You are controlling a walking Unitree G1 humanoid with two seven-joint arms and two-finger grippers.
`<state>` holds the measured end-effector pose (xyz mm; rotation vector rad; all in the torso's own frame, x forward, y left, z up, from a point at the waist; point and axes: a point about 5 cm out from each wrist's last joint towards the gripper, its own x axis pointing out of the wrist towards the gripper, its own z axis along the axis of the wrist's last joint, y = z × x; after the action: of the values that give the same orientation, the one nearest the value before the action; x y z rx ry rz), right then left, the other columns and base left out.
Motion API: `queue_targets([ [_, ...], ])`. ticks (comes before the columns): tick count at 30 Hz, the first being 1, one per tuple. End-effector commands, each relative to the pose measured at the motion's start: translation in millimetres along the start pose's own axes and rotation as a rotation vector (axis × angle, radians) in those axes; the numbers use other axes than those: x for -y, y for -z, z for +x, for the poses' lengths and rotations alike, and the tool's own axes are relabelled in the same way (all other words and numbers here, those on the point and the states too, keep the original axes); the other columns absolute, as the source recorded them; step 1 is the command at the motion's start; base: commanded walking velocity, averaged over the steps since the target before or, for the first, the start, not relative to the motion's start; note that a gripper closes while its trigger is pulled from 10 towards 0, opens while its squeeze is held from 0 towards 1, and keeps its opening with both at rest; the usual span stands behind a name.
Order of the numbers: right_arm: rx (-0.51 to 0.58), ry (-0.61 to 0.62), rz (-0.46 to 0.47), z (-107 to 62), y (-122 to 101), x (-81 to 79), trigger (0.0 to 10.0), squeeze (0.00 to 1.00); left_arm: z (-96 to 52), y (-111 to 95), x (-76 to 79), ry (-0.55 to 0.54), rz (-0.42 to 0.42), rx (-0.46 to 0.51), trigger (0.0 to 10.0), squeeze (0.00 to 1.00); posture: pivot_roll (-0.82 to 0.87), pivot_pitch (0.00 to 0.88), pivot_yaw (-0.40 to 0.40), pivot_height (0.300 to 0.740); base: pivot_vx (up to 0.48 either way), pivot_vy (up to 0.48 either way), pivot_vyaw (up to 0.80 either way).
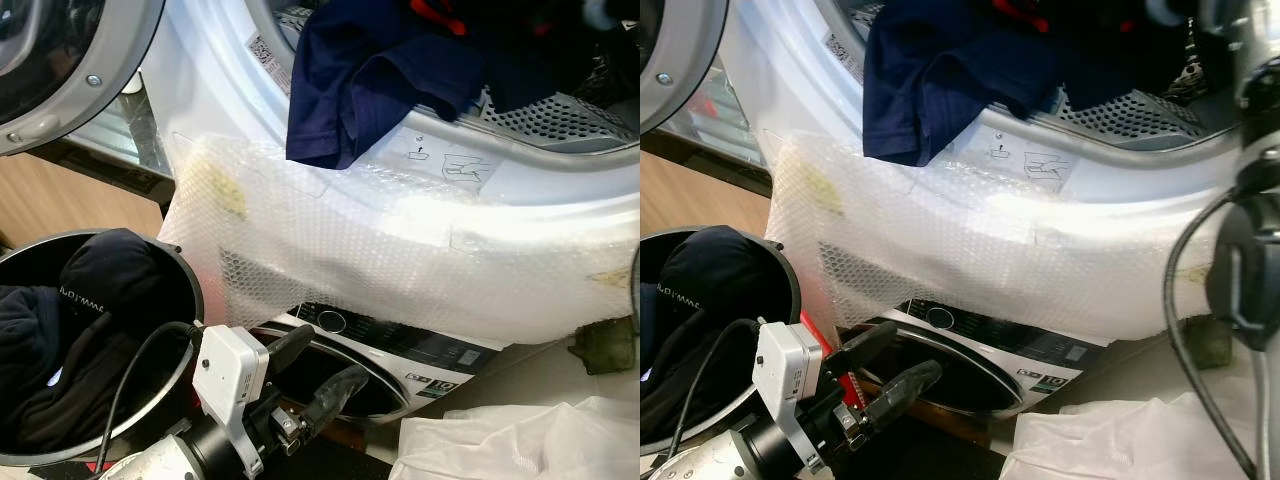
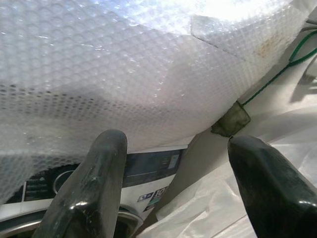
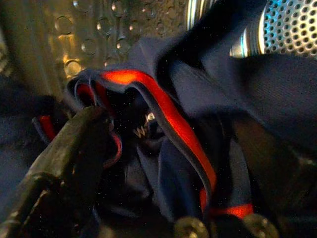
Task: Clothes washing
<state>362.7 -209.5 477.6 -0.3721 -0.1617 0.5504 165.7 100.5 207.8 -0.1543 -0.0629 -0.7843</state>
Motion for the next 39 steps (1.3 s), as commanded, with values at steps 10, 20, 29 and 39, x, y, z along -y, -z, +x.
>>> queue_targets([
  [10,0.082,-0.211,-0.056,-41.2,20.6,6.6,10.0,0.00,-0.4,-0.9,-1.5,0.032,0.008,-0.002,10.0,0.00,0.06,0.123,-0.166,0.740,0.000,0.000,0.00],
  [20,0.212,-0.368,-0.015,-62.3,41.2,-23.7,10.0,0.00,3.2,-4.0,-10.3,0.049,0.039,-0.004,10.0,0.00,0.07,0.091,-0.130,0.740,0.000,0.000,0.00],
  [29,0.246,-0.274,-0.026,-59.1,71.4,-67.5,10.0,0.00,7.2,-6.6,-15.8,0.069,0.061,-0.002,10.0,0.00,0.07,0.068,-0.108,0.740,0.000,0.000,0.00],
  [39,0.295,-0.061,-0.032,-49.9,95.3,-103.4,10.0,0.00,9.1,-8.0,-18.8,0.083,0.071,0.000,10.0,0.00,0.07,0.054,-0.094,0.740,0.000,0.000,0.00],
])
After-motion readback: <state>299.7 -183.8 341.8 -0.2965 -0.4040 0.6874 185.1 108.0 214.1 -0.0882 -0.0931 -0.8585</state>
